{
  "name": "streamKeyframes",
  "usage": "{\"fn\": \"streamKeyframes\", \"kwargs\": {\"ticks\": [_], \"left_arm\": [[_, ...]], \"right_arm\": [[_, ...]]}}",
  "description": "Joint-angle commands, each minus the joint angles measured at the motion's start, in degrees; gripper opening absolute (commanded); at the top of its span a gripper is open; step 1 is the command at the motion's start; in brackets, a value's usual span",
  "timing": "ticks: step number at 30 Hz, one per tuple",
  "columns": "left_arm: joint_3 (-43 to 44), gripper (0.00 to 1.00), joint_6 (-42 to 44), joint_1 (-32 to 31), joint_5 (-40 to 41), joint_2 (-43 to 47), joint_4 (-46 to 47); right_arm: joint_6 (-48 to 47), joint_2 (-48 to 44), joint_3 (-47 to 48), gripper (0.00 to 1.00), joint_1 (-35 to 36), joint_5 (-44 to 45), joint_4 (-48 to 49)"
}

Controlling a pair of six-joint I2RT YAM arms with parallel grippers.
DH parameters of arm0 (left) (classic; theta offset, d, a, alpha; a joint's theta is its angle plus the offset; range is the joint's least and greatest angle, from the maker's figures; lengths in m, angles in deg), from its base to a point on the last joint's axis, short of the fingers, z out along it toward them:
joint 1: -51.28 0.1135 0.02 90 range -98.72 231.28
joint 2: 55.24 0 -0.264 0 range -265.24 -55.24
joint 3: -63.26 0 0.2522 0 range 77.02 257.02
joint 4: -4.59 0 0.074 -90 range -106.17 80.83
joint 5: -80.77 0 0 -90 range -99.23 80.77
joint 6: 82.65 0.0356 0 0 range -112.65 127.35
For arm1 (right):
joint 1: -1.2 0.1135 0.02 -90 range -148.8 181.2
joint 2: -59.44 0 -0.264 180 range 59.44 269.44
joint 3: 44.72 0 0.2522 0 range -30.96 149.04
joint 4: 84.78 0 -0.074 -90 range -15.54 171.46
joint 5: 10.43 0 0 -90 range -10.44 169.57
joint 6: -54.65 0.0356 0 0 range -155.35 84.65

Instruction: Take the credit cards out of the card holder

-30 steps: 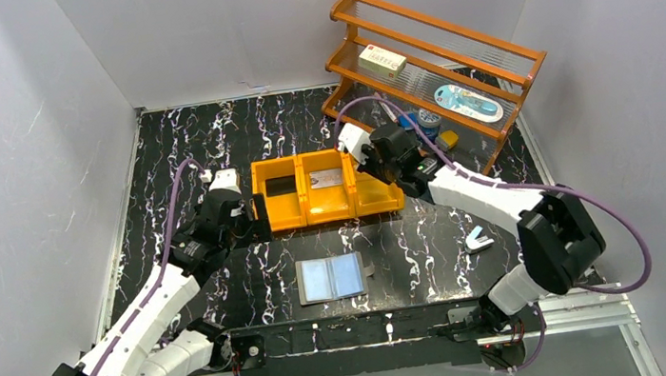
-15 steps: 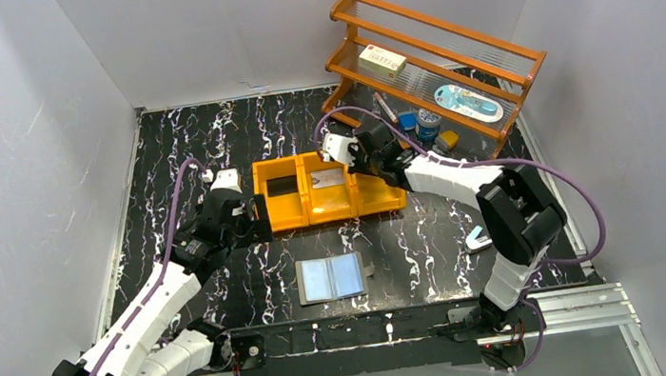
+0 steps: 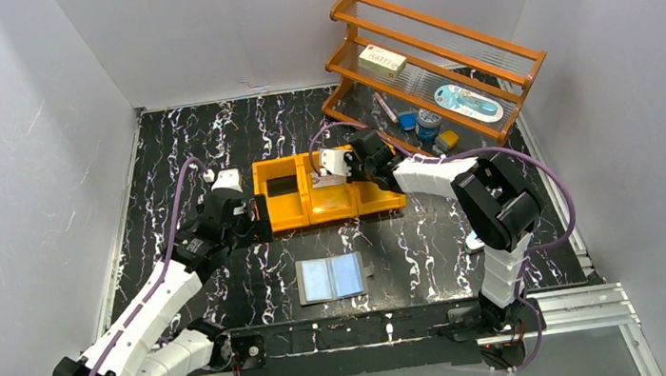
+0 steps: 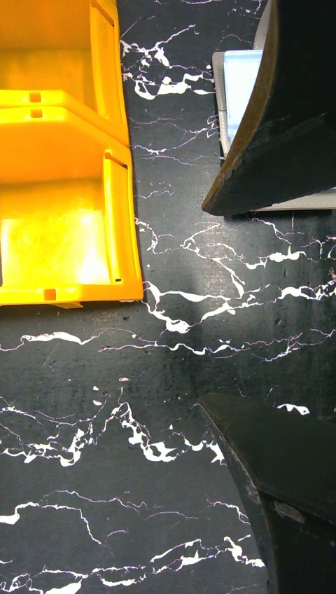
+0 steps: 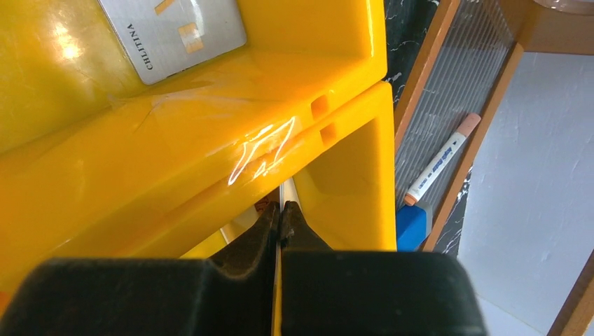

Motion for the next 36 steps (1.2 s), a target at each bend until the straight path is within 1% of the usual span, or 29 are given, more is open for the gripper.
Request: {"fn": "streamKeyframes", "kwargs": {"ticks": [1,3,7,8,14,20,24,29,36], "left_arm": [[0.0,0.98,0.5,0.2,1.4,0.2,-0.9],[0.0,0.98,0.6,0.1,1.2,0.1,-0.9],[0.0,0.98,0.6,0.1,1.2,0.0,-0.8],[0.0,0.98,0.6,0.1,1.2,-0.1,-0.9],[0.0,0.98,0.6,0.1,0.9,-0.2,-0.9],[0.0,0.98,0.7,0.1,0.9,-0.1,-0.9],[0.0,0.98,0.7,0.1,0.6,-0.2,-0.9],[0.1,0.98,0.7,0.2,0.3,-0.6,-0.9],[0.1,0.98,0.8,0.1,0.3,-0.3,-1.0]], "right_arm": [[-2.2,0.3,2.0,0.03,-0.2,-1.0,3.9],[-2.3,0.6,2.4,0.03,-0.1,-1.8,2.4],[-1.7,1.0,3.4,0.08,-0.2,-3.7,-1.8],[-1.3,1.0,3.6,0.12,-0.1,-4.0,-2.8],[-0.7,0.2,2.1,0.2,-0.2,-2.8,-3.2],[0.8,-0.4,1.9,0.33,-0.3,-2.8,-3.5],[2.0,-0.5,2.8,0.35,-0.3,-3.0,-4.8],[3.8,-1.4,2.9,0.41,-0.5,-3.2,-5.0],[8.8,-4.6,3.3,0.44,-1.2,-5.6,-5.7]]}}
